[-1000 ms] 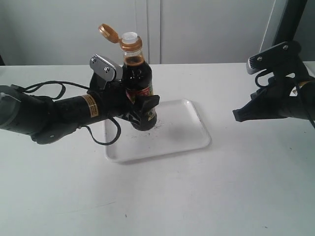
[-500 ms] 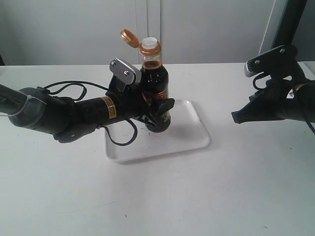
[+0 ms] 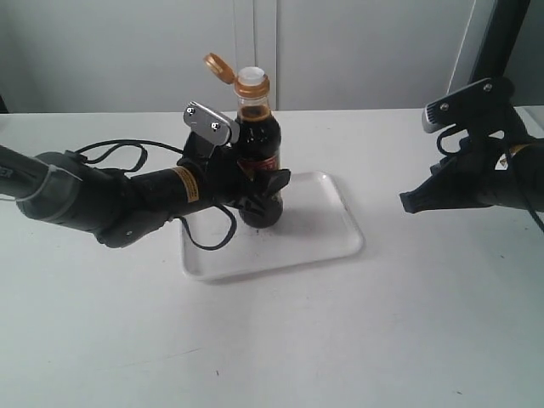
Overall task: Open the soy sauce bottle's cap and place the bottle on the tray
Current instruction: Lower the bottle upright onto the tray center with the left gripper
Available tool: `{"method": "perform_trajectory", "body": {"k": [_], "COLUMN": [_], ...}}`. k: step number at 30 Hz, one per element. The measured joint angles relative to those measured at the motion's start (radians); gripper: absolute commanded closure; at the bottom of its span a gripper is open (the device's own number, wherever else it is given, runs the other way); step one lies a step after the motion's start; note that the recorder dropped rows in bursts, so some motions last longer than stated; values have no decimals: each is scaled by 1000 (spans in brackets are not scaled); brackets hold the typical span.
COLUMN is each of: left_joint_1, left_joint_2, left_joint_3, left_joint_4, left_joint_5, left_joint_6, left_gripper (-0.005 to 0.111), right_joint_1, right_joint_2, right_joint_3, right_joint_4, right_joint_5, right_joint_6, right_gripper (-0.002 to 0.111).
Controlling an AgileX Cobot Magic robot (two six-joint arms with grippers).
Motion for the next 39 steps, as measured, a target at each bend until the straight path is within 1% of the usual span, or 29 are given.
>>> {"method": "perform_trajectory", "body": {"k": [7,14,16,18,22,23,25,26,27,28,39], "left_joint_1": [0,0,0,0,0,0,0,0,0,0,0], "left_joint_2": [49,51,51,51,51,51,51,51,51,49,43], "left_joint_3": [-8,-16,-16,-16,-16,-16,-20,-20,-23,-25,-29], "left_joint_4": [-34,-38,-40,-40,-36,-36,-28,-28,-28,-28,-28], "left_joint_5": [-48,-37,-33,-31,-31,-31,-31,-36,-45,-54,-70], "left_joint_6": [11,20,20,20,20,20,22,23,26,27,31], "left_gripper": [107,106,100,87,49,35,18,12,8,7,7], "right_joint_1": [0,0,0,0,0,0,0,0,0,0,0], "right_joint_2": [0,0,0,0,0,0,0,0,0,0,0], "right_joint_3": [0,0,0,0,0,0,0,0,0,0,0], "right_joint_4": [0,0,0,0,0,0,0,0,0,0,0], "right_joint_5": [0,0,0,0,0,0,0,0,0,0,0], "right_joint_6": [0,0,0,0,0,0,0,0,0,0,0], "right_gripper": [108,108,108,108,108,108,108,108,108,108,108]}}
